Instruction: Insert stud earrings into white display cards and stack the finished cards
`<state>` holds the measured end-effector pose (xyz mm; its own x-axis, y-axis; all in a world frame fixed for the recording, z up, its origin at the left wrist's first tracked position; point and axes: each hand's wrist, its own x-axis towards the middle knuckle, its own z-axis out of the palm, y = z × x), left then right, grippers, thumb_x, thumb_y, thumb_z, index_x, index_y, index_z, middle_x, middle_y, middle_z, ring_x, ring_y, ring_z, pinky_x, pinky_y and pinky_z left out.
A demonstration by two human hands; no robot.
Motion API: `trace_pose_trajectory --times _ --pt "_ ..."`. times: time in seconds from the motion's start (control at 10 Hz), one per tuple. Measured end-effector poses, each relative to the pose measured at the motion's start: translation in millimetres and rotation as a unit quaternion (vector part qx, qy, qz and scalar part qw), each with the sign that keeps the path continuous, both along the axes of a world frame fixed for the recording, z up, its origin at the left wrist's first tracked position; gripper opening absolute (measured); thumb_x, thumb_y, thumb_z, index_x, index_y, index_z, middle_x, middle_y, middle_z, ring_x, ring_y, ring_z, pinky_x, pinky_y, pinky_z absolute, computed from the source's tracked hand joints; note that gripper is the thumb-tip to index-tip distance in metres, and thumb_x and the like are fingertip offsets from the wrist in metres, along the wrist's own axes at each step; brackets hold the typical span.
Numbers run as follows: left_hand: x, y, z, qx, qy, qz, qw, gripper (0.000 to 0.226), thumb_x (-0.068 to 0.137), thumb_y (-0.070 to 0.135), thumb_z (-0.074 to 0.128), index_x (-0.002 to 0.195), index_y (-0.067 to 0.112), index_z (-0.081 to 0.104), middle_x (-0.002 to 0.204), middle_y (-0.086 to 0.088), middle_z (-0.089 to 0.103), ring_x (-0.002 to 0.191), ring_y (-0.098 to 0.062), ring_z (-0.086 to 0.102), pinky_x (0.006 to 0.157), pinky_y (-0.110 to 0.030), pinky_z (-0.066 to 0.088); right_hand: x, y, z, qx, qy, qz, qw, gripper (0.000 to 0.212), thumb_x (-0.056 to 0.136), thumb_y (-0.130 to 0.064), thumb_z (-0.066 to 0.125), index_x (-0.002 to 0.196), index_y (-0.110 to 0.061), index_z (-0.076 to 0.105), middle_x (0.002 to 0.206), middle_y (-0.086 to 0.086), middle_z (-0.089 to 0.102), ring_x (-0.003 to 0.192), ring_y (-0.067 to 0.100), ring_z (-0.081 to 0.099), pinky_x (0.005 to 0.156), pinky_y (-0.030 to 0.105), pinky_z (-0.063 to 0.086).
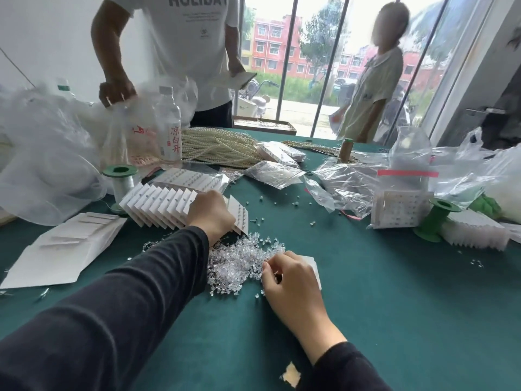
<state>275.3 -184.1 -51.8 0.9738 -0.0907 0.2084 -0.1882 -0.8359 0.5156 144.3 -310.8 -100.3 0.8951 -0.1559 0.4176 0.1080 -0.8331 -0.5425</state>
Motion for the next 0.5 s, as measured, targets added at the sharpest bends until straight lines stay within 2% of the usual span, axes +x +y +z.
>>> trace_pose_trajectory --times 0.1,0.2,0.3,0.4,0.5 --pt "-12 10 8 0.021 -0.016 -0.030 0.999 0.025 0.076 0.005 0.058 0.055 0.009 0.047 0.052 -0.005 0.048 0.047 -0.017 0.045 0.045 -0.025 0.038 0 1 0 -0.013 -0.002 -0.001 1.000 0.020 0.086 -0.024 0.055 0.069 -0.013 0.059 0.070 -0.005 0.049 0.072 0.017 0.048 0.071 0.029 0.036" --pt "-40 29 12 0.023 0.006 -0.113 0.993 0.021 0.081 0.014 0.060 0.062 0.006 0.058 0.060 -0.005 0.060 0.054 -0.019 0.053 0.056 -0.030 0.050 -1 1 0 0.003 -0.011 -0.004 1.000 0.018 0.085 -0.022 0.058 0.068 -0.014 0.059 0.068 -0.009 0.047 0.067 0.012 0.044 0.068 0.025 0.029" --pt "-77 51 5 0.043 0.012 -0.157 0.987 0.031 0.081 0.027 0.062 0.062 0.003 0.061 0.064 -0.009 0.065 0.057 -0.020 0.058 0.052 -0.024 0.044 0 -1 0 0.021 -0.021 -0.014 0.999 0.011 0.082 -0.020 0.061 0.073 -0.014 0.064 0.072 -0.009 0.053 0.066 0.008 0.045 0.068 0.024 0.031" --pt "-105 72 -11 0.071 -0.014 -0.137 0.988 0.033 0.080 0.031 0.060 0.059 0.005 0.059 0.062 -0.010 0.063 0.063 -0.023 0.059 0.055 -0.028 0.042 -3 -2 -2 0.003 -0.011 -0.016 1.000 0.008 0.080 -0.018 0.062 0.073 -0.015 0.064 0.074 -0.005 0.058 0.070 0.015 0.052 0.076 0.029 0.040" --pt "-122 84 -25 0.098 -0.033 -0.104 0.989 0.029 0.083 0.036 0.056 0.061 0.017 0.052 0.065 0.000 0.058 0.070 -0.023 0.057 0.058 -0.028 0.039 -7 4 0 -0.120 -0.017 -0.039 0.992 0.013 0.082 -0.021 0.058 0.075 -0.013 0.065 0.082 0.002 0.064 0.081 0.025 0.058 0.086 0.037 0.036"
